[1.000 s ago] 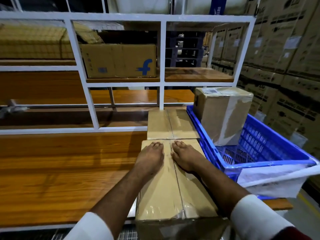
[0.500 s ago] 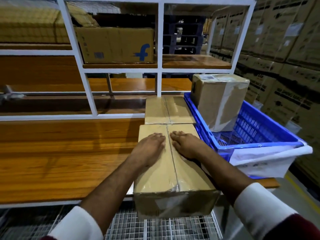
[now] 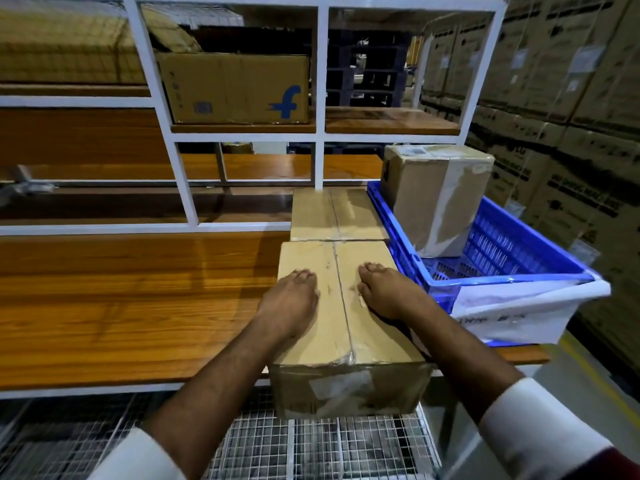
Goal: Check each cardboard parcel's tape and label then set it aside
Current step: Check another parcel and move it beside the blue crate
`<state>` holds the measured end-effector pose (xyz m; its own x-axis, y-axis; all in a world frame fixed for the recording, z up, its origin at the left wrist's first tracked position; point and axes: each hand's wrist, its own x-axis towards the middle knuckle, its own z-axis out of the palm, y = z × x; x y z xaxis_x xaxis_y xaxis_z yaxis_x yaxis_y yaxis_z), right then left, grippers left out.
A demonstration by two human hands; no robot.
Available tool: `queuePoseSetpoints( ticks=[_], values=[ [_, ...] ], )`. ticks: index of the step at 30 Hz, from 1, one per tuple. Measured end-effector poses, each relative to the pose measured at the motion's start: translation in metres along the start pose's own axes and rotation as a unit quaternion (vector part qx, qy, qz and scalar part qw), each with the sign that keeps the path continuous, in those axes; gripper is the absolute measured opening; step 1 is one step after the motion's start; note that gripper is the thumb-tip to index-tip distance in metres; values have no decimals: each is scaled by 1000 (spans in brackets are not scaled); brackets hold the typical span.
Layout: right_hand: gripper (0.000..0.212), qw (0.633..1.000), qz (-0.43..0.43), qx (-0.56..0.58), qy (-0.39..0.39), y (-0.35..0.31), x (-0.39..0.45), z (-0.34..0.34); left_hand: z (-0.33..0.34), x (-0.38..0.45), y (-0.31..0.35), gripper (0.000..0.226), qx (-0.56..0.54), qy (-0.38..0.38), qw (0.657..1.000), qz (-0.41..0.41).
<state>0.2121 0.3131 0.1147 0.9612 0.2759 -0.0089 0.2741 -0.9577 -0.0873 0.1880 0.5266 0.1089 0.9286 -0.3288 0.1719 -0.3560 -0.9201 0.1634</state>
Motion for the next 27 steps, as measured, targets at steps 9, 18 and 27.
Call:
queuePoseSetpoints(
  ticks=[9, 18, 27],
  values=[
    [53, 999, 9, 39, 23, 6, -16, 5, -4, -11, 2, 48, 24, -2, 1000, -2],
    [52, 999, -40, -6, 5, -32, -38, 17, -2, -28, 32, 49, 1, -67, 996, 61],
    [44, 999, 28, 4, 17, -19, -70, 1, -9, -54, 20, 55, -14, -79, 997, 10]
  ],
)
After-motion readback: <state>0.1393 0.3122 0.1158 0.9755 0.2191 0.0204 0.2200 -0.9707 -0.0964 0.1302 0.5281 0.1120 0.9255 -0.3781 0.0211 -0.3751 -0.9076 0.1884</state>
